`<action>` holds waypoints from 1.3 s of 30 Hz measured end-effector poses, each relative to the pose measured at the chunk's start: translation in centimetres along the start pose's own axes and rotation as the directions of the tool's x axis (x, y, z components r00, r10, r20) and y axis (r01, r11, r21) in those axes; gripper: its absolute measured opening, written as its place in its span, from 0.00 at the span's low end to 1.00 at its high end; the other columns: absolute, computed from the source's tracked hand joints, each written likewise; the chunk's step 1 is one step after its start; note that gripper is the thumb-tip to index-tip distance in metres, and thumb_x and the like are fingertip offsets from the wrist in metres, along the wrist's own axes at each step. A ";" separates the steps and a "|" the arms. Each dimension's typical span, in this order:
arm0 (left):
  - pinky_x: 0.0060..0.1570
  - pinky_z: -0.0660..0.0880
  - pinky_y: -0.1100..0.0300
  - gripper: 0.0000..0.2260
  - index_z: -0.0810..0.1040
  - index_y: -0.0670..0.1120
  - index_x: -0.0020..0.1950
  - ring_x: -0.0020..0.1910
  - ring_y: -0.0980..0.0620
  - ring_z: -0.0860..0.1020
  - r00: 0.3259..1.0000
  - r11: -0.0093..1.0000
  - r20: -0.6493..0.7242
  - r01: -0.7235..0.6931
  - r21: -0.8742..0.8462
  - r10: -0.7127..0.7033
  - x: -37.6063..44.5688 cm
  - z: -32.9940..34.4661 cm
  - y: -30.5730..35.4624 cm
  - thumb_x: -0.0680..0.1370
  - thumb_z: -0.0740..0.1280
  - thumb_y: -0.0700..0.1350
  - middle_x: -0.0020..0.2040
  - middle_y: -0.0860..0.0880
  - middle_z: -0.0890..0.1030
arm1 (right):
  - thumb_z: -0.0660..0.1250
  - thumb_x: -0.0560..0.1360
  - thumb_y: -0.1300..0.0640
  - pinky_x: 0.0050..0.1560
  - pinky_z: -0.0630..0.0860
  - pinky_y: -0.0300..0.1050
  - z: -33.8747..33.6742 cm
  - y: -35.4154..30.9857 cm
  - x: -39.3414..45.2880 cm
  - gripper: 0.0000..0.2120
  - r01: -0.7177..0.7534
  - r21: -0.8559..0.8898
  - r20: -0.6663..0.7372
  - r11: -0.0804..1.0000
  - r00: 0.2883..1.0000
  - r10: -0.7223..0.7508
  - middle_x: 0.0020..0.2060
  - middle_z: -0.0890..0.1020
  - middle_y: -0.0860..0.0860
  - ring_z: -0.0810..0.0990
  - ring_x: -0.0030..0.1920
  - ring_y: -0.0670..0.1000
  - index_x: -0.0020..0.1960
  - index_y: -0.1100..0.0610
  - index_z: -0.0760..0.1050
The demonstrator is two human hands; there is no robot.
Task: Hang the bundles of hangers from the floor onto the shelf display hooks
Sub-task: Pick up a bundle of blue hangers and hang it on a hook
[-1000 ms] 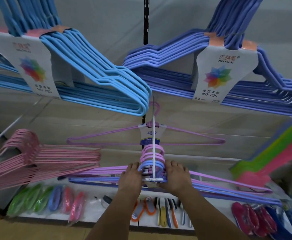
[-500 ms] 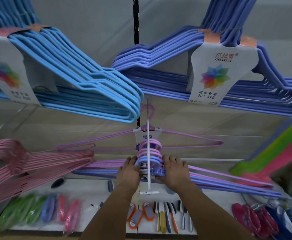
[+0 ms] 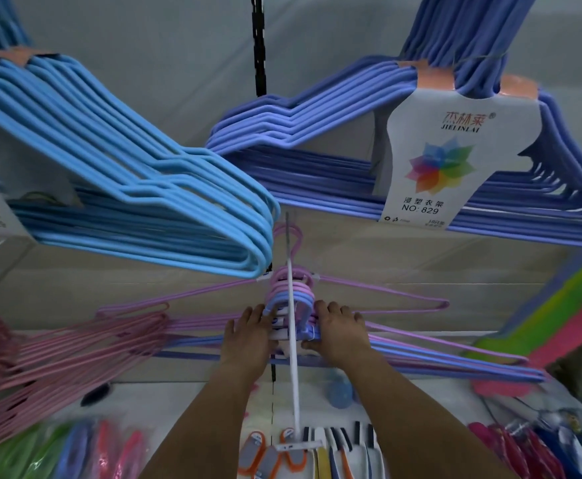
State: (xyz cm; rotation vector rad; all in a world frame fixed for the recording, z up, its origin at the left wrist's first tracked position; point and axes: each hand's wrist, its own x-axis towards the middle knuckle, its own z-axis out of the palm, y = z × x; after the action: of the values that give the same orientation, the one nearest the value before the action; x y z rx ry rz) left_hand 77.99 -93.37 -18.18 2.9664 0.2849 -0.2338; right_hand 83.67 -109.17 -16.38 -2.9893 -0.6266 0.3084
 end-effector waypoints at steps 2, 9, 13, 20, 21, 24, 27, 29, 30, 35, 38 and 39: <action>0.72 0.53 0.45 0.29 0.46 0.51 0.78 0.77 0.47 0.50 1.000 1.000 -0.007 -0.007 -0.005 0.007 0.7 -0.2 -0.3 0.81 0.56 0.41 0.78 0.49 0.52 | 0.66 0.73 0.39 0.66 0.64 0.56 -0.4 -0.3 0.7 0.34 -0.004 -0.002 0.018 1.000 1.000 0.004 0.65 0.70 0.56 0.69 0.65 0.58 0.71 0.54 0.59; 0.72 0.55 0.47 0.29 0.46 0.52 0.78 0.77 0.48 0.51 0.999 1.000 -0.041 -0.013 -0.015 0.012 3.0 -0.2 -1.5 0.81 0.57 0.47 0.78 0.50 0.54 | 0.67 0.74 0.41 0.63 0.66 0.53 -0.7 -0.8 2.8 0.34 -0.003 0.056 -0.001 0.998 1.000 0.003 0.65 0.70 0.56 0.70 0.65 0.59 0.72 0.54 0.59; 0.71 0.59 0.48 0.27 0.50 0.53 0.78 0.76 0.49 0.54 0.995 1.000 -0.099 -0.021 -0.004 0.020 4.2 0.0 -2.1 0.81 0.57 0.52 0.77 0.50 0.56 | 0.67 0.74 0.44 0.62 0.69 0.54 -1.0 -1.1 3.7 0.33 -0.004 0.057 -0.022 0.998 1.000 0.005 0.64 0.69 0.56 0.70 0.65 0.59 0.72 0.56 0.60; 0.70 0.60 0.45 0.27 0.53 0.54 0.77 0.74 0.48 0.57 0.997 0.999 -0.070 -0.015 -0.040 0.012 5.1 -0.1 -2.2 0.80 0.59 0.51 0.76 0.51 0.57 | 0.66 0.76 0.49 0.57 0.73 0.54 -1.7 -1.7 4.1 0.31 -0.056 0.057 -0.019 0.997 0.998 0.057 0.66 0.65 0.57 0.68 0.64 0.59 0.73 0.59 0.59; 0.71 0.59 0.46 0.26 0.53 0.53 0.77 0.75 0.48 0.57 0.997 0.999 -0.070 -0.014 -0.036 0.011 5.0 -0.1 -2.1 0.80 0.59 0.51 0.76 0.50 0.57 | 0.66 0.75 0.48 0.57 0.73 0.54 -1.6 -1.9 4.1 0.32 -0.066 0.049 -0.012 0.997 0.998 0.067 0.66 0.64 0.57 0.68 0.65 0.59 0.73 0.59 0.58; 0.72 0.57 0.48 0.25 0.53 0.50 0.77 0.75 0.47 0.56 0.997 0.999 -0.081 -0.019 -0.048 0.015 4.5 0.0 -2.2 0.81 0.58 0.49 0.77 0.49 0.57 | 0.66 0.75 0.46 0.58 0.71 0.53 -1.3 -2.3 3.7 0.34 -0.083 0.012 -0.025 0.996 0.996 0.083 0.67 0.65 0.56 0.67 0.66 0.59 0.74 0.59 0.57; 0.71 0.59 0.49 0.23 0.57 0.49 0.76 0.74 0.45 0.60 0.996 0.982 -0.090 -0.008 -0.188 -0.009 3.4 0.1 -2.0 0.81 0.57 0.47 0.75 0.47 0.61 | 0.64 0.77 0.53 0.59 0.70 0.51 -1.5 -3.0 2.3 0.28 -0.089 0.006 -0.024 0.996 0.996 0.089 0.66 0.67 0.57 0.68 0.65 0.58 0.73 0.61 0.59; 0.68 0.64 0.46 0.20 0.64 0.46 0.73 0.70 0.42 0.67 0.998 0.925 -0.048 0.021 -0.380 -0.043 2.5 -0.2 -1.8 0.81 0.57 0.42 0.71 0.43 0.68 | 0.74 0.68 0.56 0.49 0.76 0.54 -1.9 -3.5 1.3 0.30 -0.101 -0.016 -0.104 0.995 0.990 0.099 0.59 0.74 0.60 0.76 0.55 0.61 0.65 0.66 0.69; 0.67 0.66 0.46 0.20 0.64 0.46 0.72 0.69 0.42 0.68 0.998 0.908 -0.053 0.016 -0.419 -0.043 2.0 -0.5 -1.9 0.80 0.57 0.39 0.70 0.43 0.69 | 0.79 0.61 0.57 0.43 0.79 0.54 -2.1 -3.7 0.8 0.31 -0.113 -0.032 -0.167 0.993 0.980 0.107 0.54 0.77 0.61 0.79 0.49 0.62 0.60 0.67 0.74; 0.72 0.58 0.51 0.29 0.48 0.49 0.78 0.76 0.48 0.55 0.995 0.975 -0.104 -0.017 -0.221 -0.006 -0.7 -1.7 -2.6 0.81 0.58 0.43 0.78 0.49 0.55 | 0.56 0.81 0.52 0.70 0.63 0.51 -1.3 -4.0 -2.3 0.29 -0.129 0.060 -0.012 0.990 0.991 0.130 0.75 0.58 0.55 0.63 0.71 0.56 0.77 0.58 0.49; 0.73 0.57 0.51 0.26 0.47 0.46 0.78 0.77 0.48 0.54 0.997 0.988 -0.050 0.044 -0.151 -0.053 -3.5 -2.3 -3.5 0.83 0.53 0.49 0.78 0.48 0.52 | 0.51 0.83 0.48 0.72 0.58 0.52 -0.8 -4.4 -4.6 0.29 -0.139 0.048 0.064 0.989 0.989 0.136 0.77 0.53 0.55 0.58 0.74 0.56 0.78 0.58 0.45; 0.73 0.57 0.51 0.26 0.48 0.46 0.78 0.77 0.48 0.54 0.997 0.988 -0.047 0.061 -0.143 -0.068 -4.5 -2.4 -3.7 0.83 0.52 0.50 0.78 0.47 0.52 | 0.50 0.83 0.49 0.73 0.57 0.52 -0.6 -4.5 -5.5 0.29 -0.134 0.027 0.091 0.991 0.987 0.131 0.77 0.52 0.55 0.58 0.75 0.56 0.78 0.58 0.44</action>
State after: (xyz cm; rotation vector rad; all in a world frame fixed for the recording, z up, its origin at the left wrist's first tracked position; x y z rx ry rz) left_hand 73.26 -90.18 -15.56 2.8290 0.3875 -0.1375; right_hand 77.10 -107.35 -14.32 -3.0050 -0.4253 0.4575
